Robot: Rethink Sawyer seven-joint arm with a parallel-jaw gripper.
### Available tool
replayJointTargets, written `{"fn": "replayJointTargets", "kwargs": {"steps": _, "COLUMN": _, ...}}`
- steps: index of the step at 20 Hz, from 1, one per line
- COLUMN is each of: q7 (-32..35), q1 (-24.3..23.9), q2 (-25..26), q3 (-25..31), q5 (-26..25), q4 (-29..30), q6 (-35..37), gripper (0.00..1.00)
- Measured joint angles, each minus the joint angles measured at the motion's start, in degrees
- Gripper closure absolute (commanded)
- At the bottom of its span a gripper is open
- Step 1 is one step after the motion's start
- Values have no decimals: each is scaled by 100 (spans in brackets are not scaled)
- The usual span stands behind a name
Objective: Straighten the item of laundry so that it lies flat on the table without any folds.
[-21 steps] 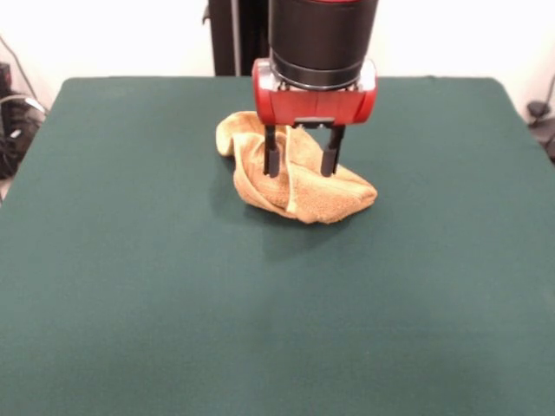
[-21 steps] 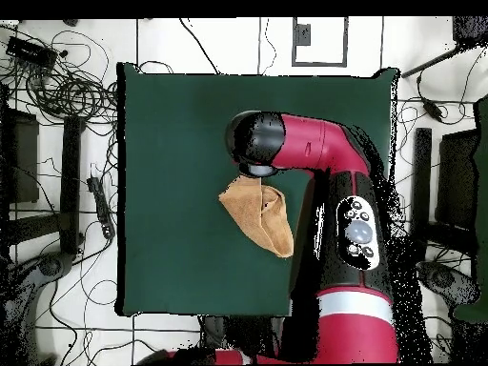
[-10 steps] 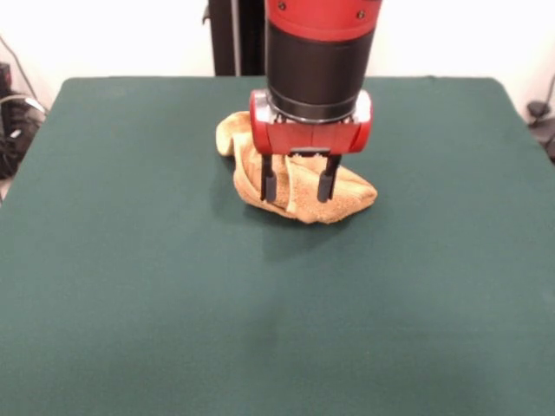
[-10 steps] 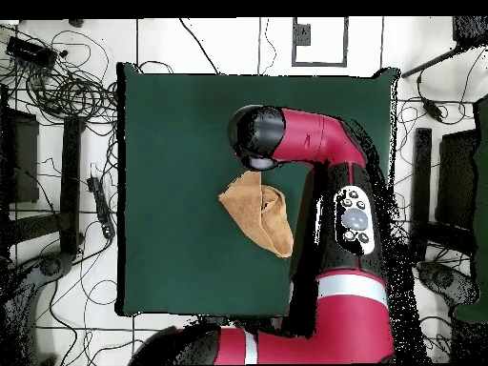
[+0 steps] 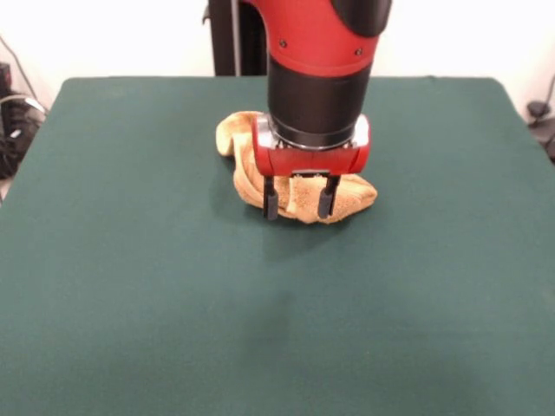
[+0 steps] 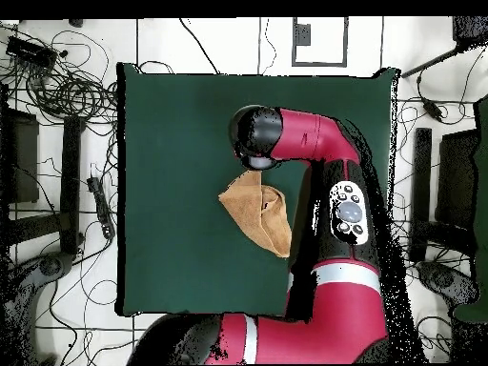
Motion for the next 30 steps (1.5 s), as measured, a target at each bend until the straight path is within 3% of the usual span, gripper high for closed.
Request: {"fn": "replayJointTargets", "kwargs": {"steps": 30, "q7": 0, "q1": 6, "q2": 182, "q3": 1, "q5": -14, "q4": -17, "q6": 69, "gripper": 0}}
